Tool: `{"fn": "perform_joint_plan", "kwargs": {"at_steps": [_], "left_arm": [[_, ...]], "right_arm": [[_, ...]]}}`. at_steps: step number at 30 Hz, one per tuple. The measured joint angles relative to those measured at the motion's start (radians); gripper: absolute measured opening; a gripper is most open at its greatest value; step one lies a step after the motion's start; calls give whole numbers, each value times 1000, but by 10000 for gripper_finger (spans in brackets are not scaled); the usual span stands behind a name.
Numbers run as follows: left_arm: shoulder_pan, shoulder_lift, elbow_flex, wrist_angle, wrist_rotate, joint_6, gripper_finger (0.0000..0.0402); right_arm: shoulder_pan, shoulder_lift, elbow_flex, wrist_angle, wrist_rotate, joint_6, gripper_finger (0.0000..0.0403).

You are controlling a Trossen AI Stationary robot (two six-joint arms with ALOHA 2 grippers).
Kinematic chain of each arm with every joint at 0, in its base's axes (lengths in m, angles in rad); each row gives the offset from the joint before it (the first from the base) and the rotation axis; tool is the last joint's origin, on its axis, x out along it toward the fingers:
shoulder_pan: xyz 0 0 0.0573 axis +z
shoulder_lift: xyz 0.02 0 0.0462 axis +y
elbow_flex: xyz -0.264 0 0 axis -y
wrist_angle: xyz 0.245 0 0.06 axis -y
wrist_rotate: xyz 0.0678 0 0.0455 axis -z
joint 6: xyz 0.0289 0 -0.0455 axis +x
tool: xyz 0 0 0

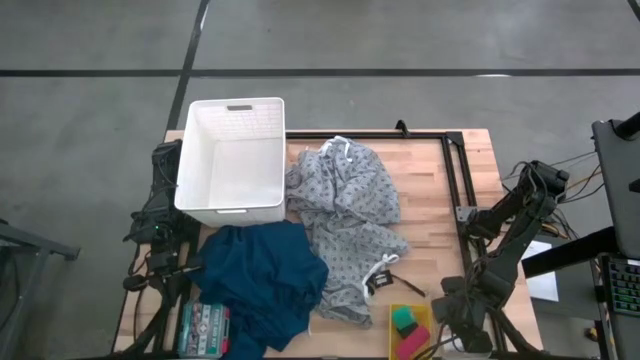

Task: Pick & Place Medicine items
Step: Put the gray patient gown into the white laundry bin

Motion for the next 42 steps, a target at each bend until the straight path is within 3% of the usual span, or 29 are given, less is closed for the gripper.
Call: {"fn": "perform_joint_plan", "kwargs": {"at_steps": [10, 15, 20, 28, 37, 42], "left_arm": [[0, 0, 0, 0, 0, 0, 47], [0, 0, 0, 0, 0, 0, 47], [0, 0, 0, 0, 0, 0, 47], [0, 0, 0, 0, 0, 0, 47], [0, 0, 0, 0, 0, 0, 47], [0, 0, 0, 0, 0, 0, 47]], "right_arm": [[0, 1, 30, 5, 30, -11, 256], [0, 1, 78, -3, 99, -51, 256], [0, 0, 150, -39, 240, -127, 256], [-11, -1, 273, -285, 544, -302, 256], [-93, -3, 249, -317, 868, -475, 256], [-187, -2, 216, -280, 920, -491, 256]]}}
